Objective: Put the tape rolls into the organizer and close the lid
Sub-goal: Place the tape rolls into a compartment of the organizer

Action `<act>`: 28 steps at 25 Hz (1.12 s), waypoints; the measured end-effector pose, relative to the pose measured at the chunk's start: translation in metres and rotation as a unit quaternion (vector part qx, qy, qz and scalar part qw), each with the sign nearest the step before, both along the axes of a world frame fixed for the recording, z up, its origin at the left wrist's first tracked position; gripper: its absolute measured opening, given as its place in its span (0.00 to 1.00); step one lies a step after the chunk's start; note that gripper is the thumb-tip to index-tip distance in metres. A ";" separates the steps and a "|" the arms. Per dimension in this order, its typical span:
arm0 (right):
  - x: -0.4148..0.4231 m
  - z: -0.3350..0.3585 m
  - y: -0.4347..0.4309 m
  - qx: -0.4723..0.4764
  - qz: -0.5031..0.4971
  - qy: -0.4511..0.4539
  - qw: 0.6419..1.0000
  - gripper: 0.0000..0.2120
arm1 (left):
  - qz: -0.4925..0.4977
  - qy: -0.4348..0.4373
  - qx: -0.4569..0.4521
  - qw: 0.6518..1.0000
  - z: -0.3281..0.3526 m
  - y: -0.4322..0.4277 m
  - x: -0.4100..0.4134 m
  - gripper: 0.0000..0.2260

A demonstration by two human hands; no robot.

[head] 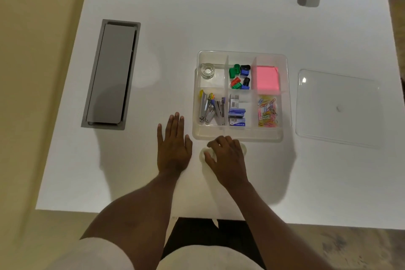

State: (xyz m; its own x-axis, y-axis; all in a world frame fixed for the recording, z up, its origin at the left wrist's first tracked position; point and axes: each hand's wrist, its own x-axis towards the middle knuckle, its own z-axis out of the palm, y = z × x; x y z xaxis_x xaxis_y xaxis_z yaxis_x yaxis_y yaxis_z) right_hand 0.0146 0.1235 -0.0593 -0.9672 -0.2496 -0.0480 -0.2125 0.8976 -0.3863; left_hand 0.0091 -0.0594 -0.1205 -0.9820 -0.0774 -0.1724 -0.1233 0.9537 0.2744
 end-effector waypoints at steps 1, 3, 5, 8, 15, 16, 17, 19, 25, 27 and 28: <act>0.006 -0.003 0.002 0.004 0.003 -0.011 1.000 0.12 | 0.002 0.002 0.002 1.000 0.000 0.000 0.000 0.30; 0.012 -0.007 0.005 0.020 0.008 -0.032 0.999 0.13 | 0.002 0.012 0.006 1.000 -0.001 0.000 0.001 0.29; 0.015 -0.009 0.005 0.042 0.024 -0.038 0.998 0.15 | 0.001 0.020 0.003 1.000 -0.003 -0.001 0.001 0.29; 0.014 -0.012 0.003 0.057 0.039 -0.031 0.997 0.14 | 0.000 0.026 -0.004 1.000 -0.006 -0.001 0.001 0.29; 0.016 -0.015 -0.006 0.069 0.086 -0.024 0.994 0.15 | -0.001 0.032 -0.006 0.999 -0.010 -0.002 0.001 0.29; 0.017 -0.016 -0.007 0.070 0.096 -0.022 0.993 0.14 | 0.000 0.031 -0.006 0.999 -0.010 -0.002 0.001 0.29; 0.018 -0.016 -0.008 0.078 0.110 -0.014 0.991 0.13 | 0.001 0.030 -0.006 1.000 -0.011 -0.003 0.001 0.29; 0.019 -0.014 -0.009 0.086 0.130 0.010 0.988 0.10 | 0.001 0.028 -0.007 1.000 -0.012 -0.003 0.001 0.29; -0.023 0.019 -0.022 -0.021 0.076 0.119 0.990 0.16 | -0.007 0.013 -0.015 1.000 -0.016 -0.004 0.000 0.29; -0.061 0.033 -0.022 -0.044 0.031 0.136 0.989 0.17 | -0.005 0.024 -0.009 1.000 -0.017 -0.005 0.001 0.29; -0.084 0.039 -0.021 -0.048 0.006 0.135 0.990 0.16 | -0.003 0.031 -0.005 0.999 -0.018 -0.005 0.001 0.29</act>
State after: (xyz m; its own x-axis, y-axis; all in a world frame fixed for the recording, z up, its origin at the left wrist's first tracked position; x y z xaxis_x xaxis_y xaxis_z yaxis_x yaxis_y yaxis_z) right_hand -0.0690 0.1030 -0.0202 -0.9386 -0.2520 0.2356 -0.3297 0.8561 -0.3980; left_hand 0.0100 -0.0643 -0.1381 -0.9913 -0.0724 -0.1101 -0.1001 0.9573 0.2713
